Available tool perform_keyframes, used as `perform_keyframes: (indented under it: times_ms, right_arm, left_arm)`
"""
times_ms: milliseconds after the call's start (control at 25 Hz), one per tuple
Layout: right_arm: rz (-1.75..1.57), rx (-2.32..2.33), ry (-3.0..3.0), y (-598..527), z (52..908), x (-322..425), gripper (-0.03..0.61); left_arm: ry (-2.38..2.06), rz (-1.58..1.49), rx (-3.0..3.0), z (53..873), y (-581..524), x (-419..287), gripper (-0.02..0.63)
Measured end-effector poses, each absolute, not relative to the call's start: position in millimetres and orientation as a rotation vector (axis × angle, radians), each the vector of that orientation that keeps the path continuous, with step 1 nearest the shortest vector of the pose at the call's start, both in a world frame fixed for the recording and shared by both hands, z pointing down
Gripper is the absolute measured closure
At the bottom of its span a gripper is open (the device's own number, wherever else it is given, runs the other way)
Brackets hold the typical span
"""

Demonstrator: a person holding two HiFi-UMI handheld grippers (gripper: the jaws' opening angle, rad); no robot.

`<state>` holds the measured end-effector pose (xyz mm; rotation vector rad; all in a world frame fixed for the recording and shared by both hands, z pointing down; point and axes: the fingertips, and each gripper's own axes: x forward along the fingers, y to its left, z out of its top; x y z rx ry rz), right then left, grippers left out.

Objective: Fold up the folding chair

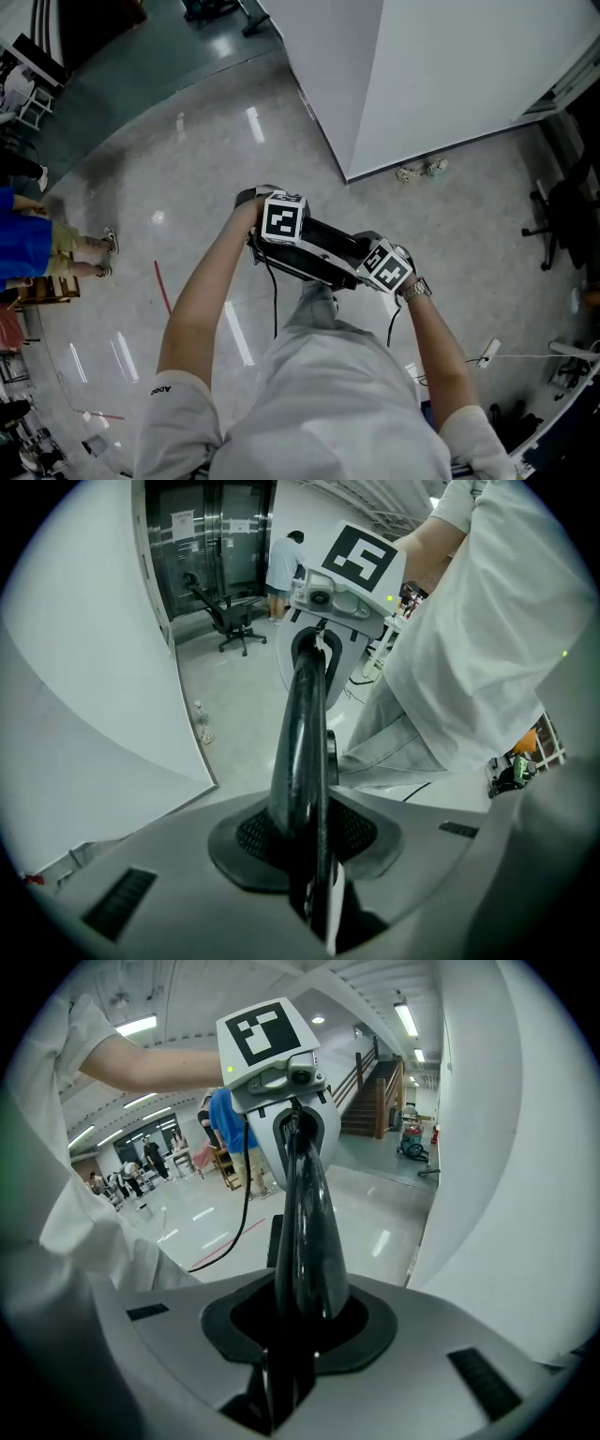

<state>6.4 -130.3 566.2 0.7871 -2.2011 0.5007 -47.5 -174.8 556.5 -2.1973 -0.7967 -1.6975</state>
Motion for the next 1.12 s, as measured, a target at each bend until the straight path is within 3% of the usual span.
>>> perform_keyframes:
  times_ms: [320, 1120]
  right_arm:
    - [0.578, 0.87, -2.181, -151.9, 568.5, 36.2, 0.503]
    - [0.785, 0.79, -2.119, -248.8, 594.6, 51.2, 0.503]
  left_arm:
    - [-0.897, -1.65, -2.135, 557.4, -202.4, -10.5, 0.512]
    - [-1.072, -1.652, -2.16, 590.0, -300.8, 0.8, 0.518]
